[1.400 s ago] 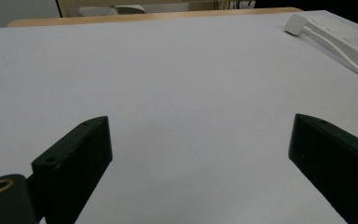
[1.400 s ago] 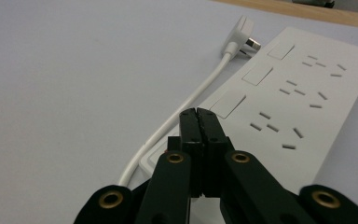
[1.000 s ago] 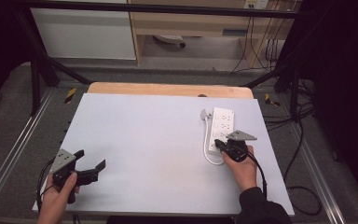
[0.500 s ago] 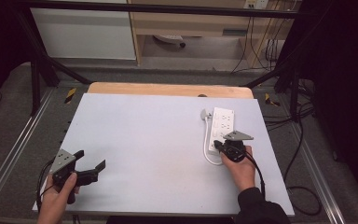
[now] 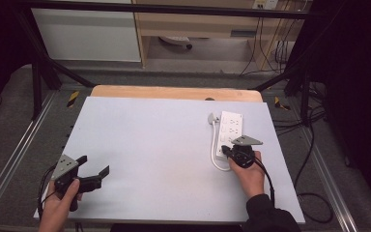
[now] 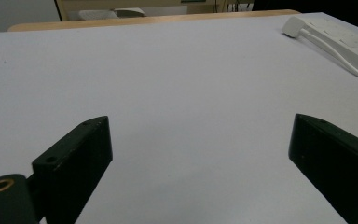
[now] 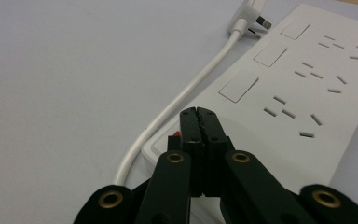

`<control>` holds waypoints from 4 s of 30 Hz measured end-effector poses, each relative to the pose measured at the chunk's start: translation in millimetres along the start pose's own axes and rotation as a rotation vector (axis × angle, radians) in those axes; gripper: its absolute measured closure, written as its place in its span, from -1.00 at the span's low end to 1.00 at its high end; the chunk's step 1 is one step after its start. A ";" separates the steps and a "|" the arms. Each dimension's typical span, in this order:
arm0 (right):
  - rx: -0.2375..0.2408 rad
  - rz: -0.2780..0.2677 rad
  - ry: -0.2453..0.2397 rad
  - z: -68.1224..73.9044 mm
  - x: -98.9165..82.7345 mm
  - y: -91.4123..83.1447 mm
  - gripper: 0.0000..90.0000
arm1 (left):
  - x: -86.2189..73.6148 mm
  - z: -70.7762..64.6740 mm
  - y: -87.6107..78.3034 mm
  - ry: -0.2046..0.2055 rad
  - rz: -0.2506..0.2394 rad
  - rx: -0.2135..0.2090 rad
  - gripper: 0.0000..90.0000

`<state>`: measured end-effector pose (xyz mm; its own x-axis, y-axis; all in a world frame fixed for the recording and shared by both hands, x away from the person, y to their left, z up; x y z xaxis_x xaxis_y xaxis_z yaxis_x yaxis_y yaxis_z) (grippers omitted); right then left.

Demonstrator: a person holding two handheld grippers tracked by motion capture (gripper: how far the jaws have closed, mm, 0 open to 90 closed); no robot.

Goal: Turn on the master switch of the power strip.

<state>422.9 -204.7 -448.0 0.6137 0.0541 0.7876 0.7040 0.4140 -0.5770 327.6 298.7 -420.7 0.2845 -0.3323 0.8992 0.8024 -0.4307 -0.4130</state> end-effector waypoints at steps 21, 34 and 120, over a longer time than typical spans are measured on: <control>0.007 -0.009 0.008 -1.4 -0.8 0.3 1.00 | -0.4 0.3 0.5 -0.002 0.004 0.001 -0.86; -0.003 -0.009 0.002 -0.1 -1.2 0.4 1.00 | -0.5 0.3 0.7 0.001 0.007 -0.001 -0.86; 0.003 -0.004 0.023 0.0 1.6 -0.1 1.00 | -1.2 0.7 0.7 0.001 0.012 -0.005 -0.86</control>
<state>423.8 -204.7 -446.6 0.6188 0.0310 0.7850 0.7059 0.4166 -0.5729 328.1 299.3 -422.0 0.2935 -0.3380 0.8942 0.7964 -0.4310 -0.4243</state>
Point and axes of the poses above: each handheld gripper's, and its own axes: y roughly forward along the jaws, x roughly out of its top, z roughly to its left, the point moved 1 cm from there along y, roughly forward along the jaws, and after that the axes turned 14 degrees about y, right-handed, at the moved point
